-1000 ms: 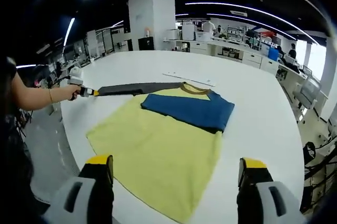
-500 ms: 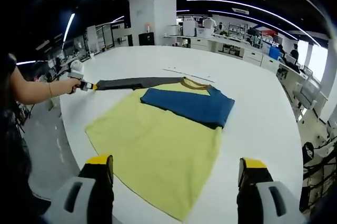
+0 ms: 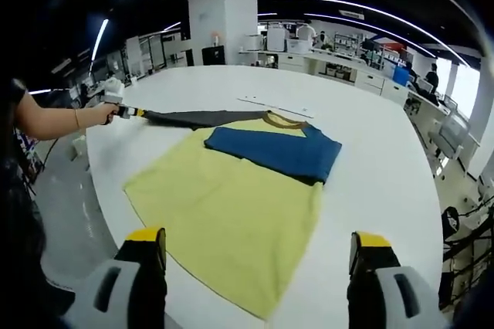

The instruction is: Fold the garment on the visible template until the final outline fits inside the template.

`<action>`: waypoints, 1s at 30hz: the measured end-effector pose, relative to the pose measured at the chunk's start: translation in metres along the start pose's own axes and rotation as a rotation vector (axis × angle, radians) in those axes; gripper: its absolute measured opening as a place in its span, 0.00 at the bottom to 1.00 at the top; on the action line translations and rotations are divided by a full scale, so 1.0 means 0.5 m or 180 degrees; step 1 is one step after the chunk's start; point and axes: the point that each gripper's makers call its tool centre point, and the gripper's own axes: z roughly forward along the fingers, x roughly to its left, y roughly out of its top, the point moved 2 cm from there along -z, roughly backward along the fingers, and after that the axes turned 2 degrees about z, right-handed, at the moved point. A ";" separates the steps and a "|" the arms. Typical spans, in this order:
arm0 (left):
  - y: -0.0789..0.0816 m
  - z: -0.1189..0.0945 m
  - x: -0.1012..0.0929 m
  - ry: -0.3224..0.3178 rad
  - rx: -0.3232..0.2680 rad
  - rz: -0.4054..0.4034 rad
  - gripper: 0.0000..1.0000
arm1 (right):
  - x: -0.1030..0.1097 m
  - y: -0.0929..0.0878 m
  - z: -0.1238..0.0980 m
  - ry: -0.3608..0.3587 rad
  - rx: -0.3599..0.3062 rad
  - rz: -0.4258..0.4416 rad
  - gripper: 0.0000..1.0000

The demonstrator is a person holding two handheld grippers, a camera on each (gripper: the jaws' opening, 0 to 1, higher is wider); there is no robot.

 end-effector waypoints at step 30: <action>-0.044 0.042 -0.013 -0.0064 0.0312 0.0369 0.00 | -0.010 -0.007 -0.009 -0.0058 -0.0024 0.0105 1.00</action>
